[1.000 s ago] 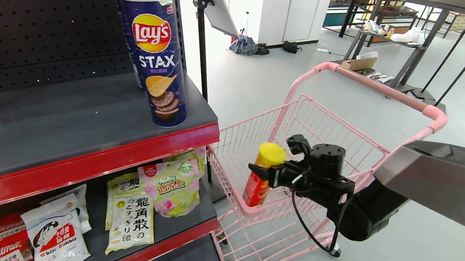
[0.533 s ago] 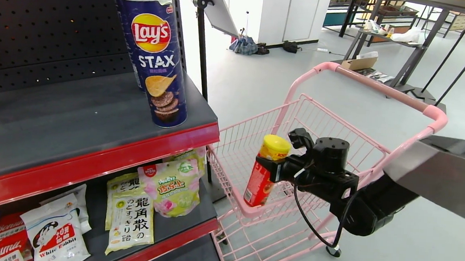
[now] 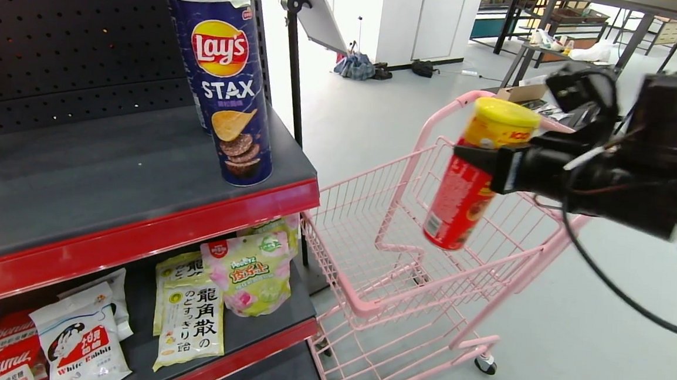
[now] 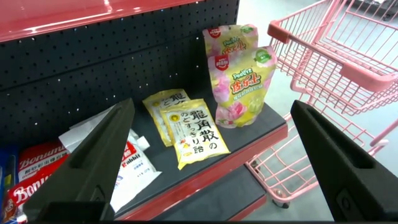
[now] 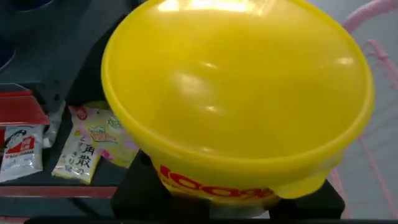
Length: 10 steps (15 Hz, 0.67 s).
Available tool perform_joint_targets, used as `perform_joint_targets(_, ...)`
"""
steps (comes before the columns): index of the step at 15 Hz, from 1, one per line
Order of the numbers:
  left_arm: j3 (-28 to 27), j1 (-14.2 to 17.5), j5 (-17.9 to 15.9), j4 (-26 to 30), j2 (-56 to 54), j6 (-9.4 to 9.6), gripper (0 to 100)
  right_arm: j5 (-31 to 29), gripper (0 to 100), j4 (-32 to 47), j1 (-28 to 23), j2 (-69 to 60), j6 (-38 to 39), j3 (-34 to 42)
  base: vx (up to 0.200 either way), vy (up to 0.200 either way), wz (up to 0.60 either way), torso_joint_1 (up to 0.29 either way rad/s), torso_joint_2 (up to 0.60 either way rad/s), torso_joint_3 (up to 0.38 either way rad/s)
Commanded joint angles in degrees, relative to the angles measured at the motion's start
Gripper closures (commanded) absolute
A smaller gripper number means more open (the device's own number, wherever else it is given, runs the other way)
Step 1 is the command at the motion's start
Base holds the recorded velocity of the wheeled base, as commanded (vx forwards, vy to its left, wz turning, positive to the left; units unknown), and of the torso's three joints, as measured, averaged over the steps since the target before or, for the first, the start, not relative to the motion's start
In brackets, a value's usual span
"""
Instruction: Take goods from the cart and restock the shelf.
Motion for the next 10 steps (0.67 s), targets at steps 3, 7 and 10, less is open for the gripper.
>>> perform_joint_targets(3, -0.04, -0.09, -0.02, 0.04, 0.05, -0.03, 0, -7.39, 100, 27.46, -9.44, -41.92, -3.02, 18.76, 0.000, 0.000, 0.00, 0.000, 0.00, 0.000)
perform_joint_targets(7, -0.04, -0.09, -0.02, 0.04, 0.05, -0.03, 0, -6.95, 100, 27.37, -17.96, -47.19, -9.52, 24.74, 0.000, 0.000, 0.00, 0.000, 0.00, 0.000)
perform_joint_targets(10, -0.04, 0.00, -0.02, 0.04, 0.05, -0.03, 0, -7.13, 100, 27.11, -19.90, -46.40, -9.78, 24.74, 0.000, 0.000, 0.00, 0.000, 0.00, 0.000)
